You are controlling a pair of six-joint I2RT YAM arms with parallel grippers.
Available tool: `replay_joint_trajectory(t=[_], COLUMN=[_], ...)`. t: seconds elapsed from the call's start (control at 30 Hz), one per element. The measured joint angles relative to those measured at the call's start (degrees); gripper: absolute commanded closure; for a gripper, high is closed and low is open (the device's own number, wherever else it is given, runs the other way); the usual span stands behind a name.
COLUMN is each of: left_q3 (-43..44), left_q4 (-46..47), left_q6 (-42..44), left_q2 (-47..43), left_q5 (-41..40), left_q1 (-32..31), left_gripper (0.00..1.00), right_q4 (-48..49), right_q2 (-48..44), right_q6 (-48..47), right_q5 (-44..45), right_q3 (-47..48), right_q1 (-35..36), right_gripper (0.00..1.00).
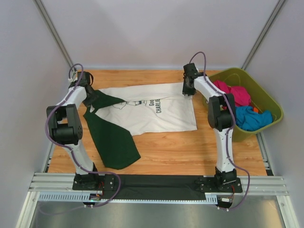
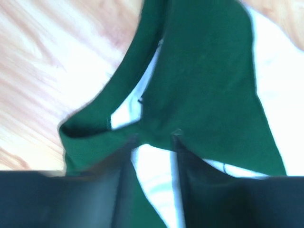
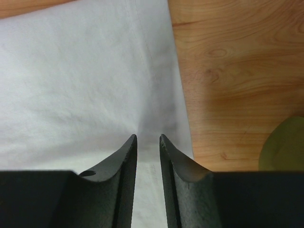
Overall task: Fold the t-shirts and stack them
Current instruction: Fold the tshirt
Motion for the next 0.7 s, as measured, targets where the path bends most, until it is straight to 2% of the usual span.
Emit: replay_joint_trajectory(t=[0.07,0.13,0.23,0.33,0.5,0.7], left_q3=[1.6,4.2,9.4,14.6,17.7,18.2], left_q4=[-0.3,-1.0,-1.2,0.4,7.2,16.9], left_q6=[1.9,3.9,7.5,10.7,11.2,9.3], left_q2=[0.0,0.0,0.0,0.0,1.0,7.8], left_q5=[0.5,0.6,-0.1,1.0,10.4,22.5], left_q1=[0.0,-0.4,-2.2,-6.3,-13.4,-17.1], left_gripper=[0.19,0.14,0.13,0.13,0.16,0.18], right_q4=[-0.3,-0.8,-0.5,1.6,4.0,6.3], right_q2=[-0.8,-1.9,-3.8,-5.4,-5.4,-2.7], right_q6=[-0.4,-0.7,-1.0,-0.9,0.0,-0.2], right_q5=[0.0,-0.4,-2.0,-4.3,-8.1,-12.3], right_q3=[0.0,0.0,0.0,0.0,0.7,0.7], right_q1=[0.0,0.0,0.0,0.0,0.3,1.9], right_gripper=[0.72,0.71,0.67,0.69,0.73,0.76])
